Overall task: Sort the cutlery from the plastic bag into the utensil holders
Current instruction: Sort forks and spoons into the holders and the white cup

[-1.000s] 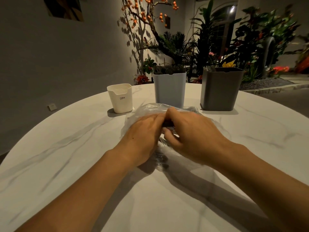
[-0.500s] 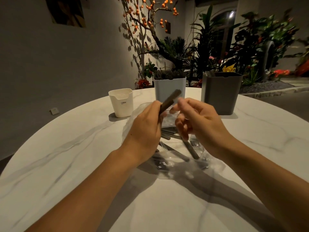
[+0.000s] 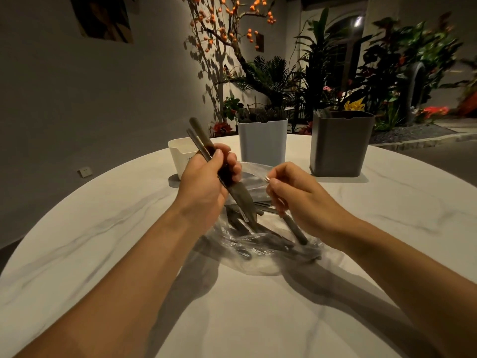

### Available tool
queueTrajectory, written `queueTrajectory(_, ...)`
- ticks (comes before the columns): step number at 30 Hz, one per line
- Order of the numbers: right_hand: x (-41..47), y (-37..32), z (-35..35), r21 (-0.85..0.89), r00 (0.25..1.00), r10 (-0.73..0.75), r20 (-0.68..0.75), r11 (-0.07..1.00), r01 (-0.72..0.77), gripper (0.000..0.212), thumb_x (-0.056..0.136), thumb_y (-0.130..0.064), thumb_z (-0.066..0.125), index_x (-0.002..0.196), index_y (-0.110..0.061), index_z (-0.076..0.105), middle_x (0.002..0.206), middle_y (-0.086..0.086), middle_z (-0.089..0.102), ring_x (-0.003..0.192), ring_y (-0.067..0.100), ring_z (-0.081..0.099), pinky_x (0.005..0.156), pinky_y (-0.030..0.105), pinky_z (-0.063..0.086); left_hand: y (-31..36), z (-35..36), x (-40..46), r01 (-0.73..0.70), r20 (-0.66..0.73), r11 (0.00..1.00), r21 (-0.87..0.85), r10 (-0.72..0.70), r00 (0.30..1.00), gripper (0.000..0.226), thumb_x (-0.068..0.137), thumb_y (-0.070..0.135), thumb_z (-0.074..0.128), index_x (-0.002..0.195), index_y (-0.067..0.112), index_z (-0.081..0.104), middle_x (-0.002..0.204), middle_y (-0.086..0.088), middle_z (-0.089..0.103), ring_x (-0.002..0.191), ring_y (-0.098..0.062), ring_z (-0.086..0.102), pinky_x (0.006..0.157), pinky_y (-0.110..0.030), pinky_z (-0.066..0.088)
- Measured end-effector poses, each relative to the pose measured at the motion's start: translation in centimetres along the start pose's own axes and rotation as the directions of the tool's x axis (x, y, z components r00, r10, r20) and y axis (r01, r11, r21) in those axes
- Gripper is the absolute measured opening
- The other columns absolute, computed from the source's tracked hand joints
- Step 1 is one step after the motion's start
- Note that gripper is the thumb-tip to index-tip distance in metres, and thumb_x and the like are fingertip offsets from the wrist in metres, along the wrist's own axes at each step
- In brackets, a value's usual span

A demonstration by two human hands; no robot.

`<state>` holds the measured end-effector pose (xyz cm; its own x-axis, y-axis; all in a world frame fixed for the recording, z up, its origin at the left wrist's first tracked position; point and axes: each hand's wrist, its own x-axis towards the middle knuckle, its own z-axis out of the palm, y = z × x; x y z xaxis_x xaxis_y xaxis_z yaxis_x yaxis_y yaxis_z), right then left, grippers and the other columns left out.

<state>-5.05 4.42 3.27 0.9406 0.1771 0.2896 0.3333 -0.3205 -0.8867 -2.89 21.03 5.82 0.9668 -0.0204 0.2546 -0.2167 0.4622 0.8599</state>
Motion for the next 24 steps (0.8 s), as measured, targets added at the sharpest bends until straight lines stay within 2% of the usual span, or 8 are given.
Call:
queueTrajectory(3, -0.1, 0.0, 0.2, -0.068, 0.999, -0.009, 0.047, 0.998, 0.012, 0.022, 0.098, -0.04, 0.052, 0.104, -0.02, 0.06, 0.084, -0.001, 0.062, 0.069, 0.005, 0.055, 0.064, 0.02, 0.046, 0.1, 0.1, -0.1, 0.039, -0.024, 0.99, -0.136, -0.042, 0.999, 0.02, 0.109, 0.014, 0.035, 0.101, 0.009, 0.053, 0.075, -0.005, 0.057, 0.067, -0.014, 0.057, 0.067, -0.026, 0.05)
queueTrajectory(7, -0.2, 0.2, 0.8, -0.12, 0.994, 0.011, 0.107, 0.993, 0.002, 0.013, 0.093, -0.036, 0.062, 0.099, -0.024, 0.063, 0.081, -0.009, 0.065, 0.065, -0.002, 0.06, 0.059, 0.014, 0.044, 0.0, 0.2, -0.4, 0.051, -0.051, 0.971, -0.234, -0.064, 0.997, 0.022, 0.109, 0.017, 0.035, 0.1, 0.01, 0.054, 0.079, -0.007, 0.061, 0.074, -0.017, 0.063, 0.073, -0.029, 0.055)
queueTrajectory(10, -0.3, -0.2, 0.7, 0.005, 0.99, 0.039, 0.136, 0.999, -0.04, 0.012, 0.095, -0.025, 0.062, 0.101, -0.017, 0.067, 0.077, -0.006, 0.072, 0.057, 0.004, 0.057, 0.053, 0.018, 0.046, 0.1, 0.3, -0.5, 0.053, -0.07, 0.961, -0.27, -0.074, 0.995, 0.026, 0.109, 0.022, 0.035, 0.097, 0.01, 0.055, 0.082, -0.009, 0.067, 0.08, -0.021, 0.069, 0.072, -0.03, 0.059)
queueTrajectory(13, -0.4, -0.5, 0.5, 0.102, 0.991, 0.079, 0.105, 0.991, -0.09, 0.018, 0.096, -0.026, 0.059, 0.099, -0.012, 0.069, 0.074, -0.001, 0.072, 0.052, 0.006, 0.056, 0.05, 0.021, 0.047, 0.1, 0.7, -0.6, 0.013, -0.104, 0.961, -0.275, -0.044, 0.994, 0.029, 0.109, 0.025, 0.035, 0.094, 0.01, 0.055, 0.083, -0.012, 0.072, 0.088, -0.025, 0.072, 0.079, -0.034, 0.061)
queueTrajectory(15, -0.4, -0.7, 0.5, 0.188, 0.988, 0.117, 0.098, 0.973, -0.134, 0.031, 0.097, -0.034, 0.053, 0.099, -0.008, 0.07, 0.071, 0.004, 0.062, 0.052, 0.007, 0.05, 0.05, 0.02, 0.043, -0.3, 1.0, -0.5, -0.047, -0.157, 0.987, -0.152, 0.023, 0.987, 0.032, 0.109, 0.028, 0.035, 0.092, 0.012, 0.056, 0.08, -0.008, 0.072, 0.09, -0.024, 0.07, 0.087, -0.035, 0.059)
queueTrajectory(17, -0.5, -0.9, 0.6, 0.27, 0.981, 0.147, 0.123, 0.947, -0.176, 0.042, 0.098, -0.041, 0.048, 0.097, -0.007, 0.071, 0.073, 0.008, 0.052, 0.053, 0.007, 0.044, 0.051, 0.02, 0.039, -0.8, 1.3, -0.5, -0.111, -0.224, 0.989, 0.094, 0.129, 0.966, 0.036, 0.109, 0.033, 0.035, 0.088, 0.015, 0.058, 0.077, -0.002, 0.069, 0.089, -0.02, 0.068, 0.091, -0.034, 0.055)
queueTrajectory(20, -0.7, -1.6, 0.7, 0.323, 0.963, 0.17, 0.207, 0.918, -0.232, 0.046, 0.101, -0.045, 0.042, 0.091, -0.011, 0.071, 0.076, 0.006, 0.056, 0.056, 0.007, 0.047, 0.054, 0.021, 0.04, -1.1, 2.0, -0.2, -0.146, -0.34, 0.922, 0.358, 0.274, 0.899, 0.038, 0.106, 0.041, 0.039, 0.086, 0.016, 0.059, 0.073, 0.004, 0.061, 0.076, -0.009, 0.059, 0.078, -0.024, 0.049)
queueTrajectory(24, -0.3, -2.2, 0.3, 0.377, 0.939, 0.165, 0.302, 0.884, -0.277, 0.04, 0.105, -0.041, 0.037, 0.099, -0.008, 0.059, 0.066, 0.002, 0.051, 0.052, 0.009, 0.036, 0.049, 0.021, 0.033, -0.5, 2.3, 0.1, -0.149, -0.374, 0.914, 0.377, 0.297, 0.879, 0.035, 0.099, 0.044, 0.052, 0.08, 0.016, 0.061, 0.067, 0.007, 0.059, 0.061, -0.004, 0.058, 0.062, -0.018, 0.049)
